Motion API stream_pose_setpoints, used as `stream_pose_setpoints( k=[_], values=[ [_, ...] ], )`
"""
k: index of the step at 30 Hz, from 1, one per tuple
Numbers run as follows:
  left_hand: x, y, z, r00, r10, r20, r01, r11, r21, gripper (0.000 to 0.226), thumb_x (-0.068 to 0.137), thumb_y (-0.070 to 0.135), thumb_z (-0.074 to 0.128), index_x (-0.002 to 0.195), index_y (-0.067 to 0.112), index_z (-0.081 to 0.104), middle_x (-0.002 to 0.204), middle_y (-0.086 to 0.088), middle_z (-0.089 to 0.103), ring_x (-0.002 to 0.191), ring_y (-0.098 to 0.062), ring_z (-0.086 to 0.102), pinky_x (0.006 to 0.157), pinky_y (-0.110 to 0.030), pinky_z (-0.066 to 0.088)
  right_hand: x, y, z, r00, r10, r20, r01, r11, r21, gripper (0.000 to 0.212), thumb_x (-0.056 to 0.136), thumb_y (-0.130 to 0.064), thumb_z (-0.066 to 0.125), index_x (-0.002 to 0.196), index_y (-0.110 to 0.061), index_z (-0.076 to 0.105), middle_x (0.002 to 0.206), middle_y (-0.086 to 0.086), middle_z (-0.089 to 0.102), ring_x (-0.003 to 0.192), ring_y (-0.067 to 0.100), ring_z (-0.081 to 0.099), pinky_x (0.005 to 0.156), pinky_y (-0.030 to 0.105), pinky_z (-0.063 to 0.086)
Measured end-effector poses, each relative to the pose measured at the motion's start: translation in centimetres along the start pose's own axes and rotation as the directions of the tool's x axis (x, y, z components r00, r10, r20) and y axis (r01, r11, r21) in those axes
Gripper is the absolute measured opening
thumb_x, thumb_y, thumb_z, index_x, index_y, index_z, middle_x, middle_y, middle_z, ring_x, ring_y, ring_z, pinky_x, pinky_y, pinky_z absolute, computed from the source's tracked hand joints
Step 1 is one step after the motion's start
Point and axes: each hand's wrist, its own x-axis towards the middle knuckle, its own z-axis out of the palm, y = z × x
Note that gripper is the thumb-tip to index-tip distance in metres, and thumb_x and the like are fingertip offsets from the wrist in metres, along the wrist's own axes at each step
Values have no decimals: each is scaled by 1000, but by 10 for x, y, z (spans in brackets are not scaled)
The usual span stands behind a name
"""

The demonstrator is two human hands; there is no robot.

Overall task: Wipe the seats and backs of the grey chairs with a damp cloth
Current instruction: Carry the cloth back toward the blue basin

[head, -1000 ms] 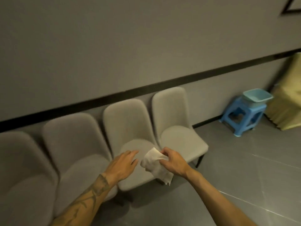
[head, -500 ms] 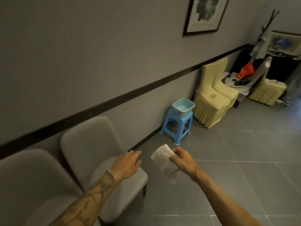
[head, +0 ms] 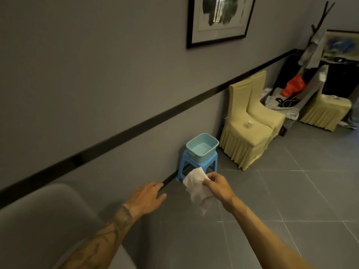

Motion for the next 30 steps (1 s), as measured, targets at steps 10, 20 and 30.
stream_pose_setpoints(
  k=[10, 20, 30],
  values=[
    [218, 74, -53, 998, -47, -29, 46, 998, -36, 62, 109, 54, 40, 163, 23, 35, 161, -8, 45, 147, -28, 45, 119, -39, 37, 218, -41, -93, 1000, -1, 29, 3, 999, -50, 6, 90, -14, 64, 94, -18, 66, 95, 2, 71, 86, 16, 65, 70, 28, 49],
    [440, 86, -106, 997, -57, -56, 53, 997, -65, 58, 108, 51, 43, 159, 24, 40, 153, -9, 53, 140, -31, 50, 117, -41, 39, 441, -100, -138, 999, -43, 18, 46, 983, -177, 12, 91, -16, 64, 102, -18, 69, 100, 3, 70, 95, 22, 68, 88, 44, 57],
    [587, 72, -71, 943, -331, 27, 331, 927, -179, 60, 111, 48, 40, 164, 22, 32, 165, -7, 41, 150, -28, 40, 124, -40, 30, 670, -68, -118, 966, 30, 257, 28, 975, -218, 10, 92, -10, 65, 87, -18, 67, 82, -3, 67, 76, 13, 62, 61, 19, 47]
  ],
)
